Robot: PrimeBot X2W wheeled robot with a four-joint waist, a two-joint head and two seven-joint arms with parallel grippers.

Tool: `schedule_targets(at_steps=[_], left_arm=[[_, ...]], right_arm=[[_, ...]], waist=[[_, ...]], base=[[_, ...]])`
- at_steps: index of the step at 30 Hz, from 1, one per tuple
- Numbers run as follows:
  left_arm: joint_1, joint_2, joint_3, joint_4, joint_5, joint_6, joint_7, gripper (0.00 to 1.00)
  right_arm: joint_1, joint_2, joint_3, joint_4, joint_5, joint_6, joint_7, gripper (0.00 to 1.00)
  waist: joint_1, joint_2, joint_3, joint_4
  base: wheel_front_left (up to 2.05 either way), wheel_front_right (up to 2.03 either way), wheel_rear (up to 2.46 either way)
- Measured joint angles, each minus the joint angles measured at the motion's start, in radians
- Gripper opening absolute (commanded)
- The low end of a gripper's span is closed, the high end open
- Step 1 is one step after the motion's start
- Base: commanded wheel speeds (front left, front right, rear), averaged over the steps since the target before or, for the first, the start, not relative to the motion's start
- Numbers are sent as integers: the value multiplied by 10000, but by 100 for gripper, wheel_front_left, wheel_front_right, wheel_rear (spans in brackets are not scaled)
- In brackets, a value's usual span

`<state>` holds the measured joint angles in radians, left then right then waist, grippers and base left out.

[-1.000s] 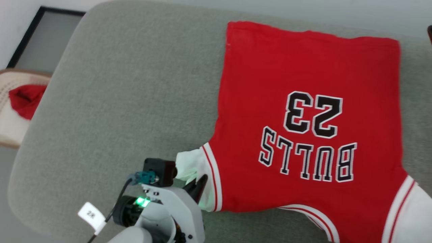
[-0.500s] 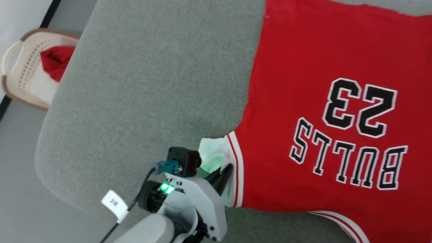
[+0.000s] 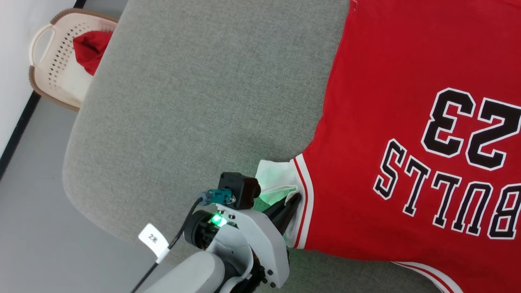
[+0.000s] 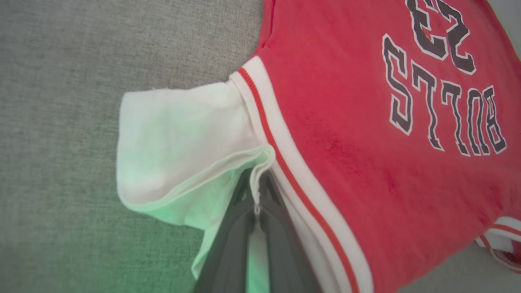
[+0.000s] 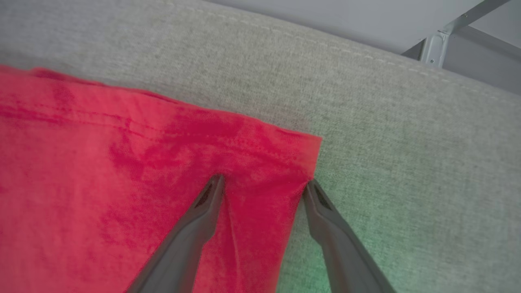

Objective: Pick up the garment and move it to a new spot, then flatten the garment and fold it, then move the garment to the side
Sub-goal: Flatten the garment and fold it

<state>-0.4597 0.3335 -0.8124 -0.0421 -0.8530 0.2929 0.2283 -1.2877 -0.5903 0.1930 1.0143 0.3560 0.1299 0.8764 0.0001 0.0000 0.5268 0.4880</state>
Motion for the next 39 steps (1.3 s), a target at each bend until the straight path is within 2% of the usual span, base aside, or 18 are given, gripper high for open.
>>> schedule_targets(at_steps=[1,2,3,4,7,17,22,29,34,39], left_arm=[[-16,-8,0,27,-4,-25,-2,0],[-22,-13,2,48,-10,-25,-12,0],[-22,-23,4,73,-12,-25,-12,0],[-22,-29,4,88,-19,-27,-12,0],[-26,-31,12,128,-27,-27,-40,0],[-39,36,77,244,-88,27,-40,0],[-11,244,178,320,-100,111,-38,0],[153,570,336,364,-184,257,15,0],[401,844,426,391,-274,397,100,0],[594,1053,499,349,-353,512,151,0]], right_arm=[[-70,17,-29,100,-75,0,104,100],[-158,44,-40,184,-157,-2,245,90],[-207,67,-94,278,-219,-2,355,26],[-277,81,-151,380,-259,0,466,0],[-351,188,-236,481,-520,6,644,0],[-199,667,-614,583,-928,8,67,0],[206,951,-247,113,-539,0,77,0],[1343,865,805,-1615,924,6,554,0],[2512,265,1342,-3371,2111,6,886,0],[4054,-366,1287,-5087,3110,6,1112,0]], waist=[[0,0,1,8],[-1,1,-7,7],[-1,1,-18,3],[0,1,-29,-3],[0,0,-57,-47],[0,0,-255,-304],[0,0,-525,-562],[0,0,-1097,-1096],[0,1,-1576,-1547],[0,1,-2055,-2007]], base=[[0,0,0],[0,0,0],[0,0,0],[0,0,0],[0,0,0],[0,0,0],[0,0,0],[0,0,0],[0,0,0],[0,0,0]])
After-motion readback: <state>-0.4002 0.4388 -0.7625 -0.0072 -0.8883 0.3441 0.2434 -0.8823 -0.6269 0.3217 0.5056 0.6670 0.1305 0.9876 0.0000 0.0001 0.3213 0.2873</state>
